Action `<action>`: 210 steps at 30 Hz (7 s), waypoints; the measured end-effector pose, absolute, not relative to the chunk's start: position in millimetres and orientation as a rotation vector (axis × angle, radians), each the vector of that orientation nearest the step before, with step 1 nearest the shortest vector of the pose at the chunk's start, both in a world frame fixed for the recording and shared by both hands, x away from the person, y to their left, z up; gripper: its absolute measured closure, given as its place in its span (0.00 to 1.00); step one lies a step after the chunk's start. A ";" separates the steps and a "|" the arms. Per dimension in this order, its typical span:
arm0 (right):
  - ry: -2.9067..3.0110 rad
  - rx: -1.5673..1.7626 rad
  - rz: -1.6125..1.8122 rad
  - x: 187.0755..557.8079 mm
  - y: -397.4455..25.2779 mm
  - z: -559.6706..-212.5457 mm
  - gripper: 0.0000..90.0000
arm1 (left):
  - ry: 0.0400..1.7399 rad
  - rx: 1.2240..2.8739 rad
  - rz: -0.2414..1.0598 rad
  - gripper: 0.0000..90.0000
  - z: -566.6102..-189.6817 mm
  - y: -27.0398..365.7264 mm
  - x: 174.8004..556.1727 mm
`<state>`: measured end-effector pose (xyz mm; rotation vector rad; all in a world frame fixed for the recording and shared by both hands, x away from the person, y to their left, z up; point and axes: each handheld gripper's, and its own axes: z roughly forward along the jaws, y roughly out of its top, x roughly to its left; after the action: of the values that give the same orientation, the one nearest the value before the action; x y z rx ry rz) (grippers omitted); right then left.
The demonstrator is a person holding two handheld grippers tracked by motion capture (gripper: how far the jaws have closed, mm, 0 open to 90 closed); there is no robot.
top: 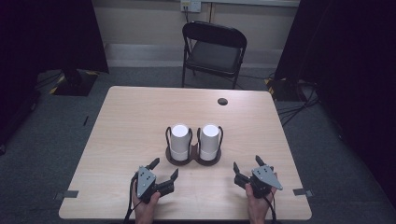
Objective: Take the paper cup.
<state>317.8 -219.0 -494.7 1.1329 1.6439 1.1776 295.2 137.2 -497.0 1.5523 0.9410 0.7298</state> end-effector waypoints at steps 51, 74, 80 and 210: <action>1.620 1.206 1.307 313.7 -224.9 -494.6 0.17 | 0.800 1.587 0.553 0.24 -450.4 118.1 310.6; 1.634 1.175 1.376 312.0 -227.6 -495.1 0.15 | 0.692 1.597 0.569 0.25 -415.8 100.4 331.3; 1.629 1.178 1.377 312.1 -227.9 -495.2 0.15 | 0.680 1.602 0.559 0.25 -409.9 94.2 338.3; 1.623 1.188 1.398 311.8 -229.4 -495.4 0.16 | 0.719 1.587 0.509 0.40 -370.1 44.4 410.3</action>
<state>311.8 -229.4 -495.4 1.1880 1.6230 1.3981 410.3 44.4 -370.1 1.5871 0.7186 0.5090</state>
